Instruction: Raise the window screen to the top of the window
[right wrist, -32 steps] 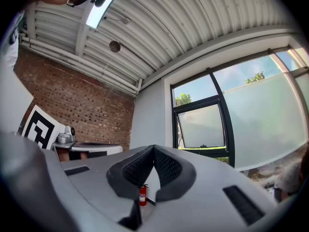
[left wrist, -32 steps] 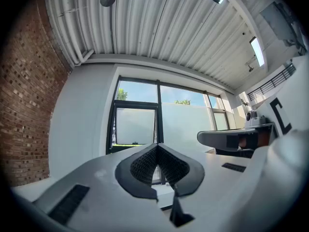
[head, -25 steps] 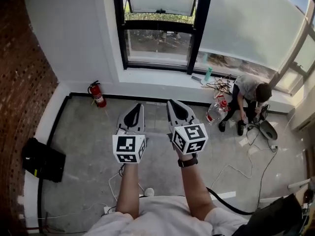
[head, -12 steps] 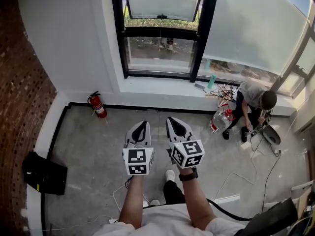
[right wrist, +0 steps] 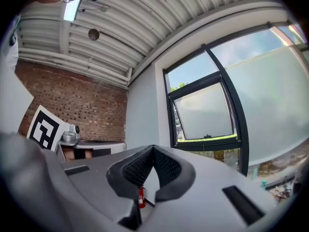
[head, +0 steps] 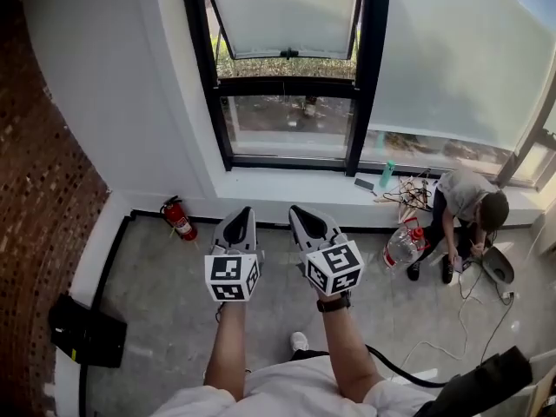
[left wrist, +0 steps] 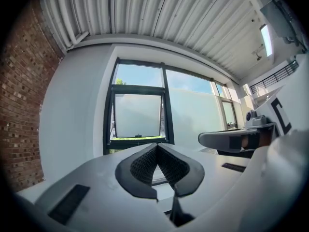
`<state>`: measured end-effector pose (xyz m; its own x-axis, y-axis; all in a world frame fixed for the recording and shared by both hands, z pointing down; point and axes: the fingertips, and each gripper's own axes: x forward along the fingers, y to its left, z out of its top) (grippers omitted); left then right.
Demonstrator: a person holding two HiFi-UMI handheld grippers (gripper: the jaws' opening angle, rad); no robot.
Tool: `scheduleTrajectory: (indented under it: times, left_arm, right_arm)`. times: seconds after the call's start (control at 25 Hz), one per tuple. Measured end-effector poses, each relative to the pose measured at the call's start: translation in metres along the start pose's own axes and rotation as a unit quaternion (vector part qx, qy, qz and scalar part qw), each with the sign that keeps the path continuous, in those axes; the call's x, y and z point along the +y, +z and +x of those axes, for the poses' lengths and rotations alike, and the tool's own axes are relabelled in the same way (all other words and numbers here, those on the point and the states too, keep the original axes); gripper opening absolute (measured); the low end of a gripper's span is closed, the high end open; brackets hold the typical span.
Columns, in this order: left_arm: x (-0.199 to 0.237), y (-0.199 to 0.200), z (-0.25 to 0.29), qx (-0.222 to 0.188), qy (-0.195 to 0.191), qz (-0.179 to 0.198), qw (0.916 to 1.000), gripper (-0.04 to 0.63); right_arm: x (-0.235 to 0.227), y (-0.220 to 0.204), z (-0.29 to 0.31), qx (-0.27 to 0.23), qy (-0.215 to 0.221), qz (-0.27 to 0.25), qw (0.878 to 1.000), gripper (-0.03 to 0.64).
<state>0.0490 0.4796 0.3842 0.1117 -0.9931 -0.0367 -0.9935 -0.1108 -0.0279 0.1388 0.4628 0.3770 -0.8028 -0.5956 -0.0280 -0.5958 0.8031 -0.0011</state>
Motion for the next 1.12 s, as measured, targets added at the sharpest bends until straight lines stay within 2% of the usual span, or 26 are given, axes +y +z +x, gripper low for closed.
scheduleTrajectory:
  times: [0.2,0.24,0.36,0.44,0.64,0.8,0.96,1.12]
  left_arm:
    - [-0.015,-0.004,0.059,-0.004,0.003,-0.02,0.9998,-0.002]
    - [-0.016,-0.01,0.069,0.002,0.001,-0.023,0.9997,-0.002]
    - [-0.005,-0.023,0.098,0.015,0.003,-0.027,0.9995,-0.002]
    - [0.008,-0.026,0.116,0.014,0.008,-0.024,0.9996,-0.002]
    - [0.052,-0.041,0.16,0.013,0.019,-0.037,0.9991,-0.002]
    - [0.086,-0.051,0.216,0.006,0.002,-0.033,0.9994,-0.002]
    - [0.13,-0.025,0.276,-0.02,-0.012,-0.045,0.9987,-0.002]
    - [0.168,-0.009,0.324,-0.049,-0.038,-0.023,0.9978,-0.002]
  right_arm:
    - [-0.063,0.006,0.023,-0.017,-0.005,-0.001,1.0,-0.003]
    - [-0.071,-0.001,0.03,-0.011,0.003,0.009,1.0,-0.003]
    - [-0.08,-0.024,0.061,0.025,0.069,0.032,0.997,-0.004]
    - [-0.088,-0.03,0.082,0.033,0.081,0.03,0.996,-0.003]
    - [-0.107,-0.043,0.133,0.03,0.061,0.014,0.998,-0.004]
    - [-0.139,-0.05,0.191,0.025,0.032,-0.004,0.999,-0.004]
    - [-0.174,-0.022,0.261,0.001,0.0,-0.014,1.0,-0.003]
    - [-0.192,-0.005,0.33,-0.021,-0.015,-0.028,0.999,-0.005]
